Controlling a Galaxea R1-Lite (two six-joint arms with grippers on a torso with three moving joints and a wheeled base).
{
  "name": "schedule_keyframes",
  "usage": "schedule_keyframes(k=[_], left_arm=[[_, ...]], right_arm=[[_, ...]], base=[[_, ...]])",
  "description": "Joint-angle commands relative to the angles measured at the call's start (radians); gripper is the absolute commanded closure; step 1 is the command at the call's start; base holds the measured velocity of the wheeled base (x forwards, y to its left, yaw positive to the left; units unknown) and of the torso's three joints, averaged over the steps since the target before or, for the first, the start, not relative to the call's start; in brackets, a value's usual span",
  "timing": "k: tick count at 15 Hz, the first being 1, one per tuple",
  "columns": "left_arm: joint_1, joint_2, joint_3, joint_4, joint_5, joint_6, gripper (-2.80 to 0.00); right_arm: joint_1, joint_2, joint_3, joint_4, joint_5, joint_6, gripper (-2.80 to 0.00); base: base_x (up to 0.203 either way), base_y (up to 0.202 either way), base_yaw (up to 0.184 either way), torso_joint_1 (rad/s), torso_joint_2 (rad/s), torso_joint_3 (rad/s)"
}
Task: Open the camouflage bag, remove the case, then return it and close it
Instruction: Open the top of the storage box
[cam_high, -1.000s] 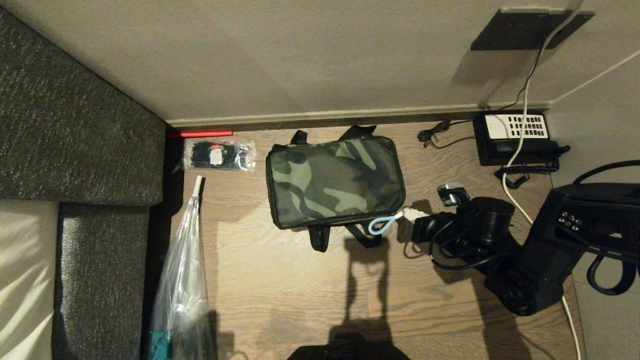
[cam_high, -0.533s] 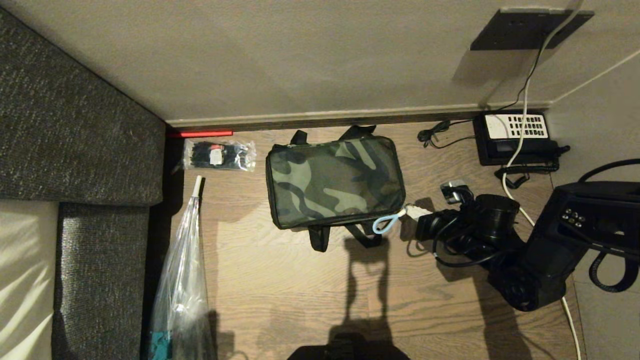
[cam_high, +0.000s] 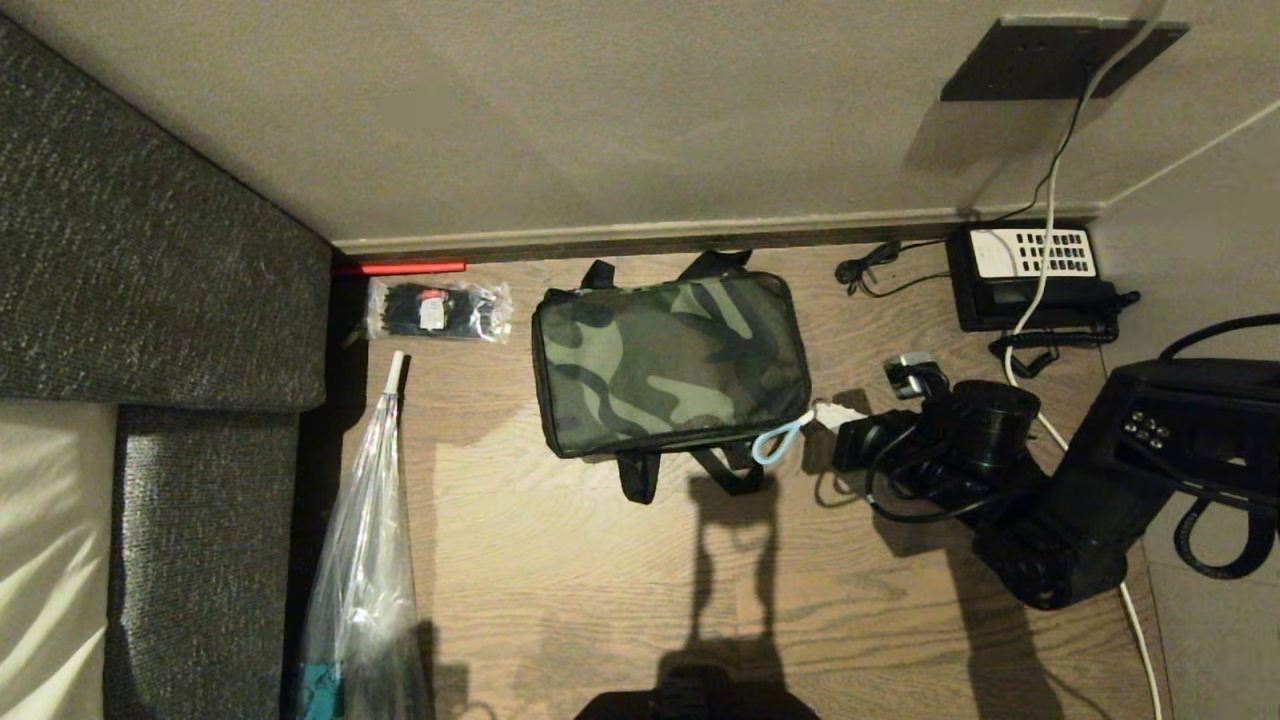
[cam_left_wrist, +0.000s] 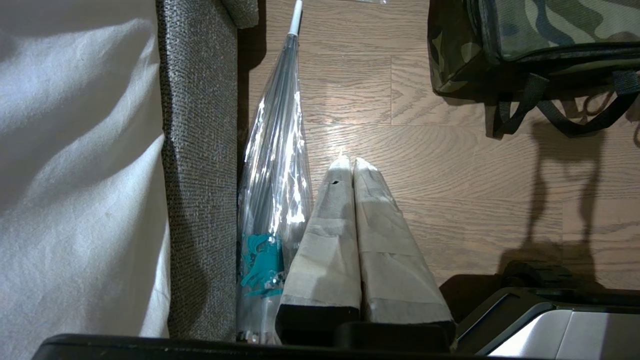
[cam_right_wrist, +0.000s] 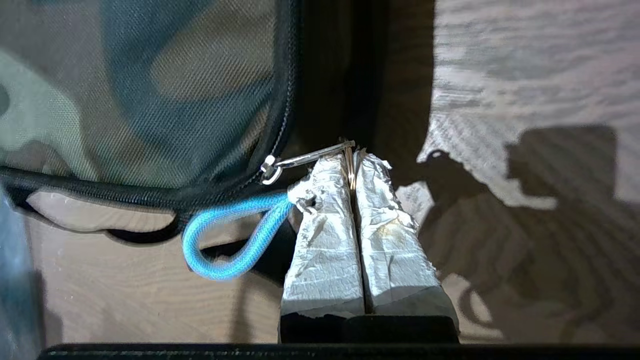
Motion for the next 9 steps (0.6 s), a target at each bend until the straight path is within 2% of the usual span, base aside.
schedule_keyframes(k=[1, 9], left_arm=[[0.0, -0.002, 0.0, 0.0, 0.0, 0.0, 0.0], [0.0, -0.002, 0.0, 0.0, 0.0, 0.0, 0.0]], right_arm=[[0.0, 0.008, -0.031, -0.003, 0.003, -0.002, 0.0], [-0.015, 0.028, -0.069, 0.007, 0.02, -0.008, 0.0]], base=[[0.0, 0.0, 0.0, 0.0, 0.0, 0.0], [0.0, 0.0, 0.0, 0.0, 0.0, 0.0]])
